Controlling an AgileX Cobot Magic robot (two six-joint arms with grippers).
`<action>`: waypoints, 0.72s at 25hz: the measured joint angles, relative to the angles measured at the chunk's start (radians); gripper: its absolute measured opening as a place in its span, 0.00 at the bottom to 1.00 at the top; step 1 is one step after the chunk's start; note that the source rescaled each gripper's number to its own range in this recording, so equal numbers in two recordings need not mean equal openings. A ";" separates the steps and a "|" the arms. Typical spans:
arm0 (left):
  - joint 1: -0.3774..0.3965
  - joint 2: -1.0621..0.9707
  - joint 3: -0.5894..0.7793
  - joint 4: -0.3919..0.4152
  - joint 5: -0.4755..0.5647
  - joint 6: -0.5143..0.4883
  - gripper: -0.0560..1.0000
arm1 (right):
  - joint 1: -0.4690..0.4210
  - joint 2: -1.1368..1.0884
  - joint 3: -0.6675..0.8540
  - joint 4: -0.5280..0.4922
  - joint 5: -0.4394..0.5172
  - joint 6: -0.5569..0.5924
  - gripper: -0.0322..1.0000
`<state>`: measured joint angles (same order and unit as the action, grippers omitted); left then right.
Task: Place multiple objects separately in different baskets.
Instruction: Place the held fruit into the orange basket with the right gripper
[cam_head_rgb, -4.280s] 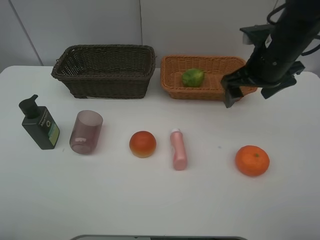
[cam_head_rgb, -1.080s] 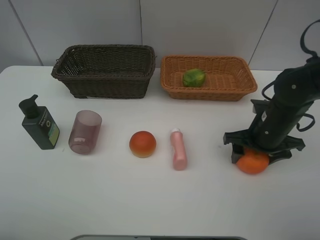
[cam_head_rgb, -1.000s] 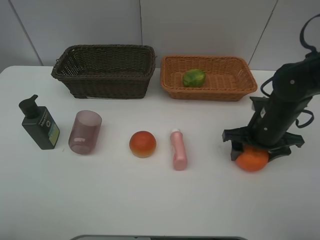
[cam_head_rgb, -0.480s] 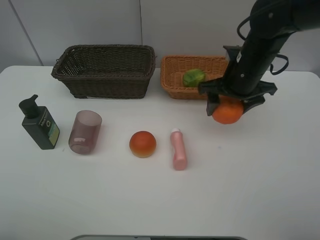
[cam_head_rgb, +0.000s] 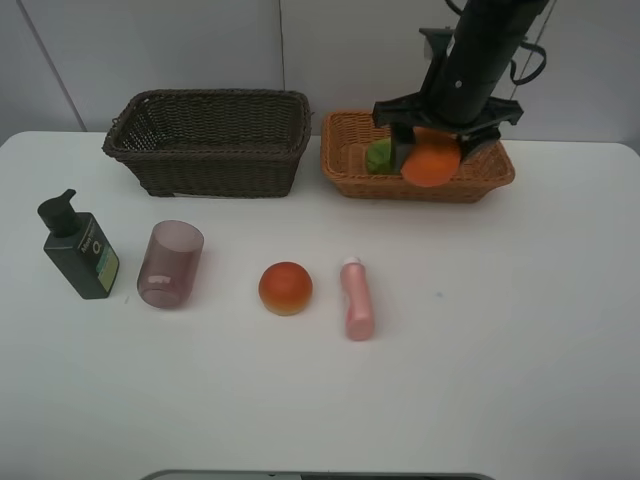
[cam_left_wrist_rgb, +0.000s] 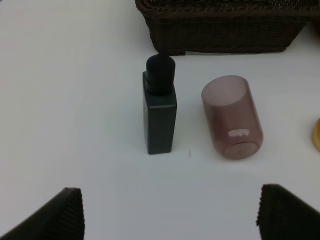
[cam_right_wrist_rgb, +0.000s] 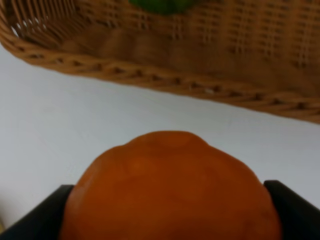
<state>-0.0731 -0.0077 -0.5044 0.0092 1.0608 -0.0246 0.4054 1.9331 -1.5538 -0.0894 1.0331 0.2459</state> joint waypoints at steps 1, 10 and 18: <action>0.000 0.000 0.000 0.000 0.000 0.000 0.82 | 0.000 0.011 -0.024 -0.005 0.000 -0.011 0.70; 0.000 0.000 0.000 0.000 0.000 0.000 0.82 | -0.042 0.149 -0.205 -0.085 -0.045 -0.047 0.70; 0.000 0.000 0.000 0.000 0.000 0.000 0.82 | -0.155 0.205 -0.209 -0.101 -0.116 -0.048 0.70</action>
<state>-0.0731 -0.0077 -0.5044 0.0092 1.0608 -0.0246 0.2509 2.1378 -1.7625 -0.1905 0.9169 0.1981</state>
